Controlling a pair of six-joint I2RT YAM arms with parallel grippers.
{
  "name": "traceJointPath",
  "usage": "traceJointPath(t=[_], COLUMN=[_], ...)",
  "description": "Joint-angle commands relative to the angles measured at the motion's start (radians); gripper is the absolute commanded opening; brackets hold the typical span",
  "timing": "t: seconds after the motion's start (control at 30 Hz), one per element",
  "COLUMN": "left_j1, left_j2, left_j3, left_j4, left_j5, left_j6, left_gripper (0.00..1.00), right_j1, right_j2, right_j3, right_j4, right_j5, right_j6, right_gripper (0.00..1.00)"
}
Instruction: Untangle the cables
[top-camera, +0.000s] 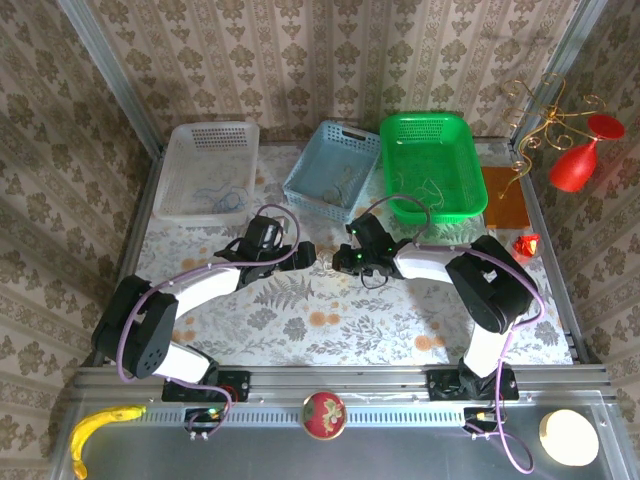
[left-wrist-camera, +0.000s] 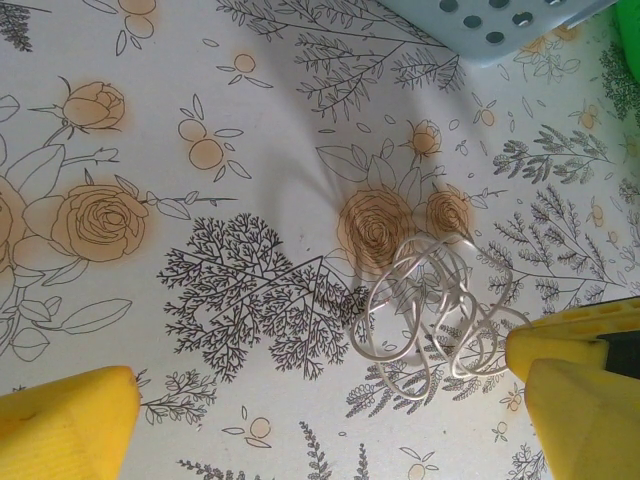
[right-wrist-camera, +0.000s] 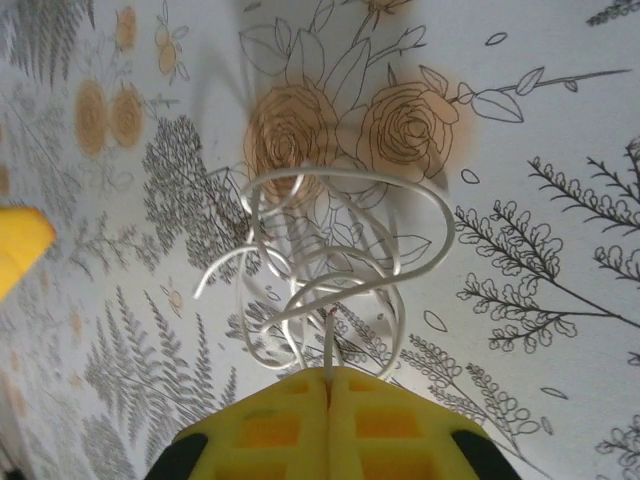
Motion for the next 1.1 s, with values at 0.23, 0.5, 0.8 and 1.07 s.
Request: traceJointPath(t=[0.23, 0.5, 0.8, 1.07], left_j1=[0.014, 0.024, 0.023, 0.021], left_j2=[-0.08, -0.126, -0.175, -0.169], left_j3=[-0.023, -0.037, -0.094, -0.133], left_j4=[-0.002, 0.011, 0.129, 0.301], left_j5=[-0.004, 0.002, 0.062, 0.141], left_j6=[0.023, 0.048, 0.087, 0.115], left_gripper=[1.0, 1.0, 1.0, 1.0], right_j1=[-0.003, -0.02, -0.065, -0.074], right_j2=[-0.248, -0.371, -0.381, -0.422], right_j3=[0.074, 0.173, 0.209, 0.208], right_j4=[-0.198, -0.271, -0.249, -0.203], right_j5=[0.023, 0.008, -0.057, -0.13], right_j6=[-0.154, -0.21, -0.162, -0.098], right_gripper=[0.0, 0.0, 0.0, 0.0])
